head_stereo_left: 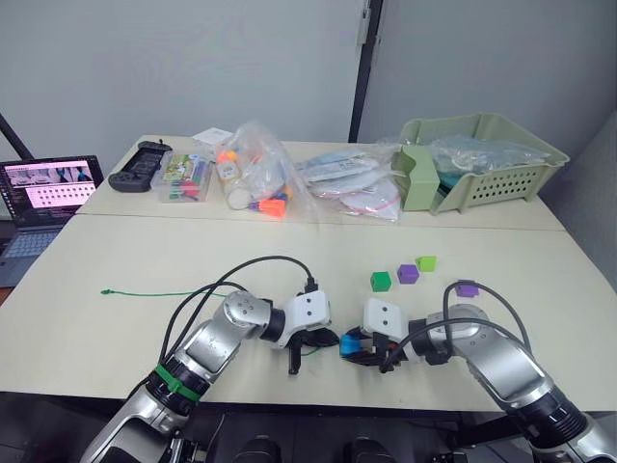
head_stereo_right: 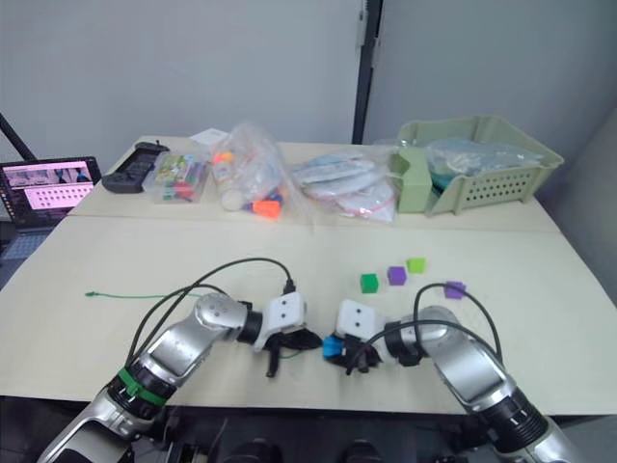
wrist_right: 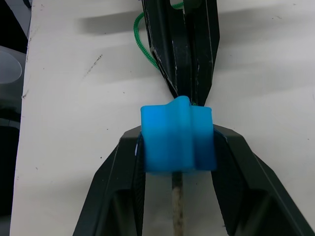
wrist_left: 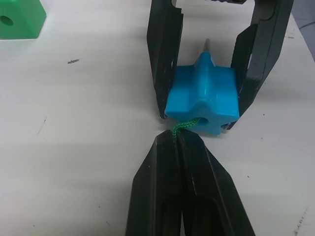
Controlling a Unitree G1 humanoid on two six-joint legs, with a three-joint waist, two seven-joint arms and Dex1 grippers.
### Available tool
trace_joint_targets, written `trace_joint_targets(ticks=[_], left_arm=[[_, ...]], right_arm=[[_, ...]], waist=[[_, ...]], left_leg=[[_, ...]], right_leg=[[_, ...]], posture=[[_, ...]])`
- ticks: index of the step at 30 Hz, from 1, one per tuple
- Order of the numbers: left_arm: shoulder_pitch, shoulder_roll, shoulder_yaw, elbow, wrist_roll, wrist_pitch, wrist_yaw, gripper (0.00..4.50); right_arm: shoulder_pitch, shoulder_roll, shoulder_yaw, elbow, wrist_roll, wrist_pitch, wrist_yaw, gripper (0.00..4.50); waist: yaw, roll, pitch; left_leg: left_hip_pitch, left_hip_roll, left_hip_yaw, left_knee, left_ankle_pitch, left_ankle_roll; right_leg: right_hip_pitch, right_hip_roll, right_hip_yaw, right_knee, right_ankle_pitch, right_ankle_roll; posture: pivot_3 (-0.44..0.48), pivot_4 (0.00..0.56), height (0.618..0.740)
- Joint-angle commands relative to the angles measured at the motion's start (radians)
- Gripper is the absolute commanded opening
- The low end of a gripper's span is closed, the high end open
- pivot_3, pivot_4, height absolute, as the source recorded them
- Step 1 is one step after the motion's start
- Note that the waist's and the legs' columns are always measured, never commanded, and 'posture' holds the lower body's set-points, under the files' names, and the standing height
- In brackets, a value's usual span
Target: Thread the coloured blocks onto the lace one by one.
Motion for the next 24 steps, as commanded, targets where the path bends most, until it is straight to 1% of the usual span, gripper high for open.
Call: trace_joint_targets(ticks=[1, 5, 6, 7, 11, 13, 16, 19, 24], left_arm=[[-0.001, 0.002, 0.001, -0.038, -0.012, 0.016, -0.01, 0.6], [-0.005, 0.019, 0.001, -0.045, -0.026, 0.027, -0.045, 1.75], [-0.01, 0.02, 0.003, -0.049, -0.03, 0.033, -0.053, 2.14], [-0.02, 0.02, 0.004, -0.051, -0.029, 0.036, -0.055, 2.43], [-0.043, 0.033, -0.012, -0.053, -0.012, 0.024, -0.073, 3.77], [-0.069, 0.033, -0.028, -0.063, -0.005, 0.027, -0.083, 4.42], [-0.104, 0.013, -0.052, -0.058, 0.018, 0.026, -0.071, 4.44], [-0.127, -0.012, -0.084, -0.038, 0.037, 0.034, -0.064, 4.44], [-0.144, -0.051, -0.147, 0.019, 0.098, 0.02, -0.049, 4.44]], right_arm=[[-0.001, 0.004, -0.004, -0.024, 0.004, 0.017, -0.013, 1.35], [0.004, 0.008, -0.013, -0.025, 0.011, 0.023, -0.022, 1.35], [0.005, 0.007, -0.019, -0.023, 0.014, 0.022, -0.025, 1.85], [0.009, 0.004, -0.034, -0.03, 0.028, 0.031, -0.027, 2.37], [0.018, 0.0, -0.067, -0.054, 0.047, 0.044, -0.043, 3.72], [0.044, -0.032, -0.107, -0.1, 0.068, 0.06, -0.044, 4.41], [0.118, -0.101, -0.172, -0.159, 0.104, 0.058, -0.019, 4.46], [0.173, -0.145, -0.206, -0.168, 0.113, 0.042, -0.015, 4.46], [0.186, -0.147, -0.202, -0.145, 0.097, 0.02, -0.03, 4.46]], waist=[[0.0, 0.0, 0.0], [-0.001, 0.0, 0.0], [-0.001, 0.0, 0.0], [-0.001, 0.0, 0.0], [-0.001, 0.0, 0.0], [0.001, 0.0, 0.0], [0.006, 0.0, 0.0], [0.007, 0.0, 0.0], [-0.003, 0.0, 0.0]], left_leg=[[0.0, 0.0, 0.0, 0.0, 0.0, 0.0], [0.0, 0.0, 0.0, 0.0, 0.0, 0.0], [0.0, 0.0, 0.0, 0.0, 0.0, 0.0], [0.0, 0.0, 0.0, 0.0, 0.0, 0.0], [-0.001, 0.0, 0.0, 0.0, 0.0, 0.0], [-0.001, 0.0, 0.0, 0.0, 0.0, 0.0], [-0.002, 0.0, 0.0, 0.0, 0.0, 0.0], [-0.003, -0.001, 0.0, 0.0, 0.0, 0.0], [-0.002, 0.0, 0.001, 0.0, 0.0, 0.0]], right_leg=[[0.0, 0.0, 0.0, 0.0, 0.0, 0.0], [0.0, 0.0, 0.0, 0.0, 0.0, 0.0], [0.0, 0.0, 0.0, 0.0, 0.0, 0.0], [0.0, 0.0, 0.0, 0.0, 0.0, 0.0], [-0.001, 0.0, 0.0, 0.0, 0.0, 0.0], [-0.001, 0.0, 0.0, 0.0, 0.0, 0.0], [-0.001, 0.0, 0.0, 0.0, 0.0, 0.0], [-0.001, -0.001, 0.0, -0.001, 0.0, 0.001], [-0.001, 0.002, 0.0, -0.002, 0.0, 0.001]], posture=[[0.0, 0.15, 0.74], [0.0, 0.15, 0.74], [0.0, 0.15, 0.74], [0.0, 0.15, 0.74], [0.0, 0.15, 0.74], [0.0, 0.15, 0.74], [0.0, 0.15, 0.74], [0.0, 0.15, 0.74], [0.0, 0.15, 0.74]])
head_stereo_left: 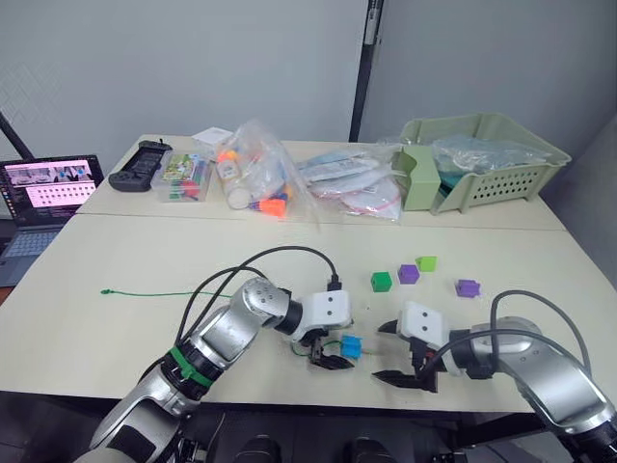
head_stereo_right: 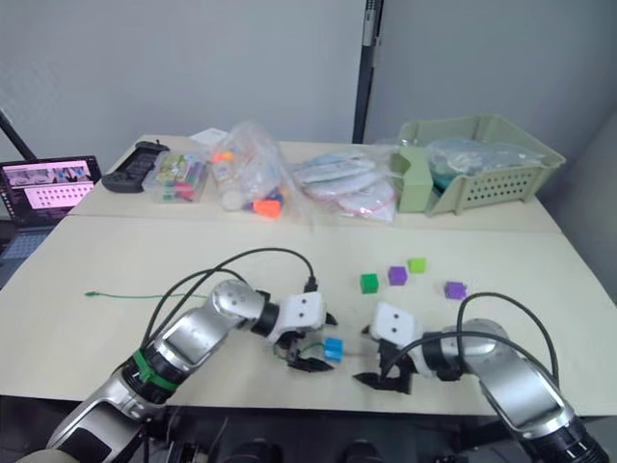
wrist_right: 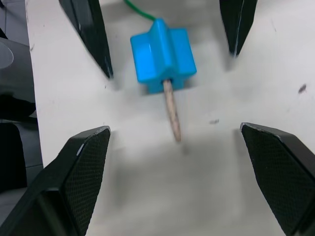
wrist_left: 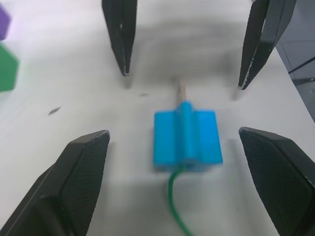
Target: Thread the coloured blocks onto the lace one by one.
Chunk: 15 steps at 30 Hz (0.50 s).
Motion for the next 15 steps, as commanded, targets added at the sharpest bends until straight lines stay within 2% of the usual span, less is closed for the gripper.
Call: trace_joint_targets(ticks=[1, 3, 8, 12, 13, 15], left_arm=[[-0.018, -0.008, -0.038, 0.015, 0.041, -0.007, 0.001, 4.44], [-0.021, -0.009, -0.05, 0.025, 0.059, -0.003, 0.005, 4.44], [-0.038, -0.014, -0.047, 0.028, 0.06, 0.004, -0.002, 2.98], [-0.041, -0.007, -0.05, 0.025, 0.063, 0.001, -0.015, 1.65], [-0.04, -0.006, -0.05, 0.025, 0.064, 0.001, -0.017, 1.41], [-0.036, -0.001, -0.05, 0.019, 0.062, -0.001, -0.026, 1.4]], right_arm=[[-0.013, 0.006, -0.011, -0.008, 0.006, -0.02, -0.013, 4.46], [-0.016, 0.012, 0.001, -0.005, -0.001, -0.022, -0.02, 4.46], [-0.025, 0.023, 0.023, 0.008, -0.018, -0.025, -0.036, 4.5], [-0.031, 0.03, 0.037, 0.019, -0.023, -0.028, -0.044, 4.5], [-0.034, 0.033, 0.042, 0.025, -0.025, -0.031, -0.046, 4.5], [-0.036, 0.039, 0.051, 0.033, -0.029, -0.036, -0.048, 4.5]], waist=[[-0.006, 0.0, 0.0], [-0.006, 0.0, 0.0], [-0.004, 0.0, 0.0], [-0.005, 0.0, 0.0], [-0.005, 0.0, 0.0], [-0.005, 0.0, 0.0]], left_leg=[[0.0, 0.0, 0.0, 0.0, 0.0, 0.0], [0.0, 0.001, 0.0, 0.0, 0.0, 0.0], [0.0, 0.0, 0.0, 0.0, 0.0, 0.0], [0.0, 0.0, 0.0, 0.0, 0.0, 0.0], [0.0, 0.0, 0.0, 0.0, 0.0, 0.0], [0.001, 0.0, 0.0, 0.0, 0.0, 0.0]], right_leg=[[0.0, 0.0, 0.0, 0.0, 0.0, 0.0], [0.0, 0.001, 0.0, 0.0, 0.0, 0.0], [0.0, 0.0, 0.0, 0.0, 0.0, 0.0], [0.0, 0.0, 0.0, 0.0, 0.0, 0.0], [0.0, 0.0, 0.0, 0.0, 0.0, 0.0], [0.0, 0.0, 0.0, 0.0, 0.0, 0.0]], posture=[[0.0, 0.15, 0.74], [0.0, 0.15, 0.74], [0.0, 0.15, 0.74], [0.0, 0.15, 0.74], [0.0, 0.15, 0.74], [0.0, 0.15, 0.74]])
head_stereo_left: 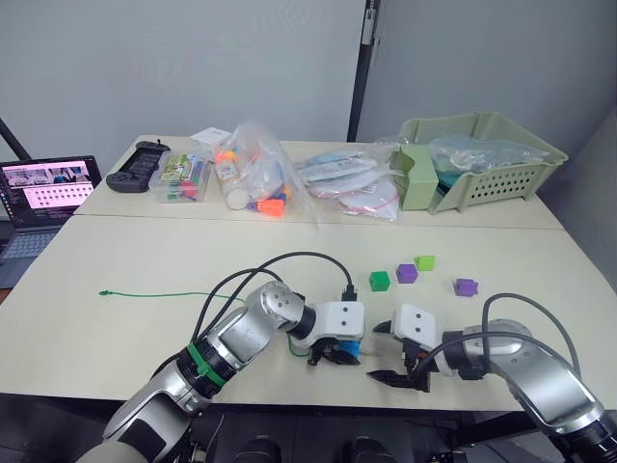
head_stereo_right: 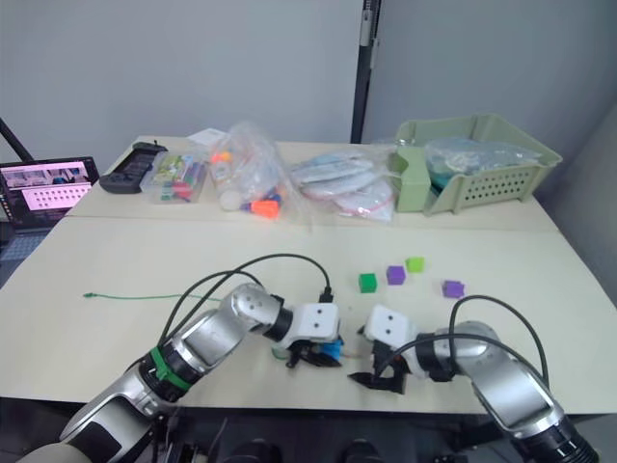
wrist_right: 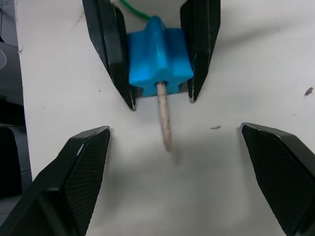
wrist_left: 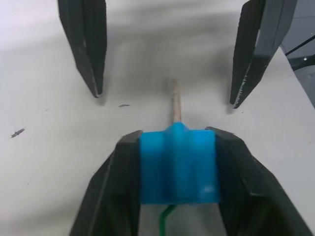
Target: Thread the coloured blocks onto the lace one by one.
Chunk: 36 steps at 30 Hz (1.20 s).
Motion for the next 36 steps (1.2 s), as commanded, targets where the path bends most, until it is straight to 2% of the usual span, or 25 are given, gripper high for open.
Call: trace_joint_targets(ticks=[1, 6, 9, 20, 26, 32, 36], left_arm=[[-0.004, 0.013, -0.006, 0.0, 0.015, 0.0, -0.01, 1.4], [-0.002, 0.016, -0.005, 0.001, 0.017, 0.0, -0.014, 1.4], [-0.002, 0.016, -0.005, 0.001, 0.017, 0.002, -0.013, 1.4], [-0.005, 0.025, 0.0, 0.004, 0.015, 0.001, -0.022, 1.4], [0.005, 0.069, 0.035, 0.006, 0.009, 0.004, -0.026, 1.4], [0.054, 0.214, 0.119, 0.011, -0.011, -0.067, -0.064, 1.4], [0.108, 0.462, 0.283, 0.132, -0.075, -0.247, -0.18, 1.4]], right_arm=[[-0.011, 0.006, 0.004, -0.003, -0.008, -0.027, -0.005, 4.5], [-0.015, 0.016, 0.008, 0.02, -0.008, -0.048, -0.004, 4.5], [-0.013, 0.022, 0.004, 0.026, -0.006, -0.061, -0.004, 3.69], [0.0, 0.022, 0.009, 0.038, -0.016, -0.104, 0.001, 0.04], [-0.011, 0.019, 0.005, 0.042, -0.005, -0.126, 0.025, 0.0], [-0.041, 0.007, 0.003, 0.026, -0.001, -0.116, 0.053, 0.0], [-0.079, -0.018, -0.008, 0.013, 0.005, -0.095, 0.076, 0.0]], waist=[[0.0, 0.0, 0.0], [-0.001, 0.0, 0.0], [-0.001, 0.0, 0.0], [-0.001, 0.0, 0.0], [-0.004, 0.0, 0.0], [-0.013, 0.0, 0.0], [-0.031, 0.0, 0.0]], left_leg=[[0.0, 0.0, 0.0, 0.0, 0.0, 0.0], [0.0, 0.0, 0.0, 0.0, 0.0, 0.0], [0.001, 0.0, 0.0, 0.0, 0.0, 0.0], [0.001, 0.0, 0.0, 0.0, 0.0, 0.0], [0.001, 0.001, 0.0, 0.0, 0.0, 0.0], [0.002, 0.003, 0.0, -0.001, 0.0, 0.0], [0.003, 0.004, 0.0, -0.002, 0.0, 0.0]], right_leg=[[0.0, 0.0, 0.0, 0.0, 0.0, 0.0], [0.0, 0.0, 0.0, 0.0, 0.0, 0.0], [0.0, 0.0, 0.0, 0.0, 0.0, 0.0], [0.0, 0.0, 0.0, 0.001, 0.0, 0.0], [0.0, 0.001, 0.0, 0.001, 0.0, 0.0], [0.0, 0.003, 0.001, 0.001, 0.0, -0.001], [-0.002, 0.004, 0.001, 0.002, 0.0, -0.002]], posture=[[0.0, 0.15, 0.74], [0.0, 0.15, 0.74], [0.0, 0.15, 0.74], [0.0, 0.15, 0.74], [0.0, 0.15, 0.74], [0.0, 0.15, 0.74], [0.0, 0.15, 0.74]])
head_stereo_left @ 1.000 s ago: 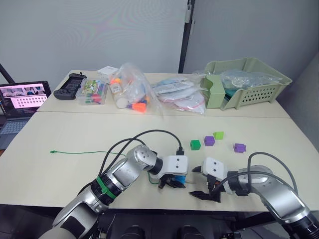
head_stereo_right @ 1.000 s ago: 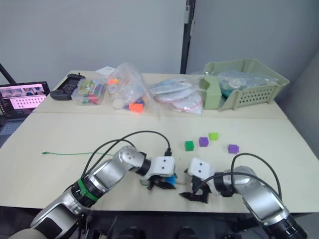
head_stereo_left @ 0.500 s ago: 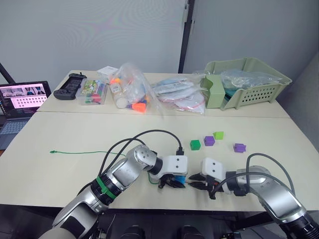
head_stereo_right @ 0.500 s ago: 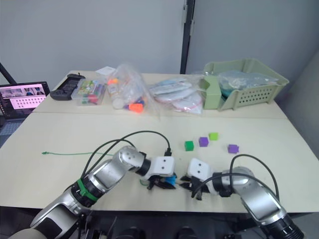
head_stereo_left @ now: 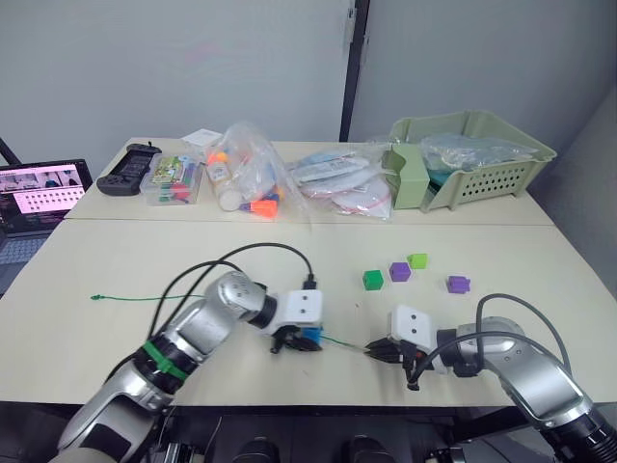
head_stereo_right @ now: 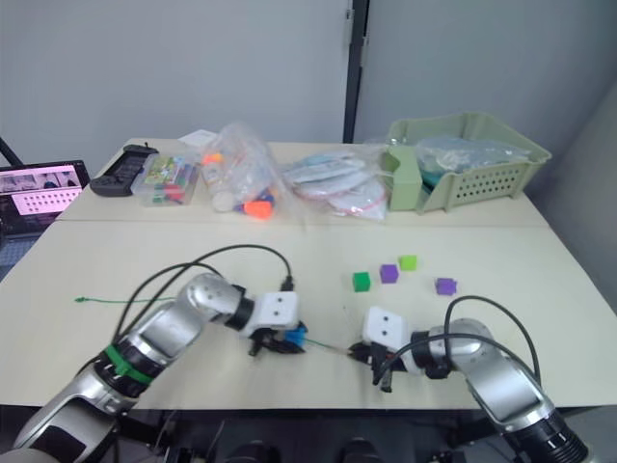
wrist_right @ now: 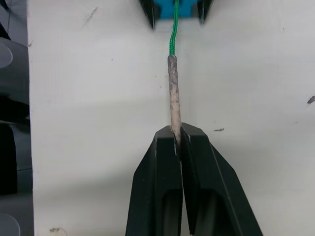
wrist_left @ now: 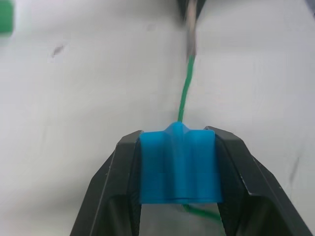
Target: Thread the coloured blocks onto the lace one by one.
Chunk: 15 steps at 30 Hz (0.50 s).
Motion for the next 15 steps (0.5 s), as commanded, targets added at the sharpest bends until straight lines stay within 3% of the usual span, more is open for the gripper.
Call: trace_joint_targets(ticks=[1, 3, 9, 15], left_arm=[[0.034, 0.178, 0.124, 0.176, 0.002, -0.174, -0.074, 1.4], [0.04, 0.267, 0.158, 0.312, 0.008, -0.274, -0.119, 1.4], [-0.06, 0.383, 0.237, 0.818, 0.059, -0.54, -0.128, 1.4], [-0.152, 0.366, 0.231, 1.068, 0.15, -0.716, -0.035, 1.4]], right_arm=[[-0.028, -0.021, -0.03, -0.028, 0.016, 0.009, 0.017, 0.0], [-0.042, -0.021, -0.028, -0.021, 0.016, 0.009, 0.02, 0.0], [-0.065, -0.015, -0.015, 0.007, 0.005, -0.008, 0.028, 0.0], [-0.072, -0.007, -0.008, 0.026, -0.003, -0.022, 0.038, 0.0]], waist=[[-0.005, 0.0, 0.0], [-0.006, 0.0, 0.0], [0.011, 0.0, 0.0], [0.026, 0.0, 0.0]], left_leg=[[0.001, 0.001, 0.0, -0.001, 0.0, 0.0], [0.001, 0.002, 0.0, -0.002, 0.0, 0.0], [0.0, 0.002, 0.002, -0.003, 0.0, 0.0], [-0.001, 0.002, 0.009, -0.003, 0.0, 0.0]], right_leg=[[0.0, 0.0, 0.0, 0.0, 0.0, -0.001], [-0.001, 0.002, 0.0, 0.0, -0.001, -0.003], [-0.001, 0.001, -0.001, -0.001, -0.001, -0.003], [-0.003, 0.002, -0.001, 0.0, -0.001, -0.003]], posture=[[0.0, 0.15, 0.74], [0.0, 0.15, 0.74], [0.0, 0.15, 0.74], [0.0, 0.15, 0.74]])
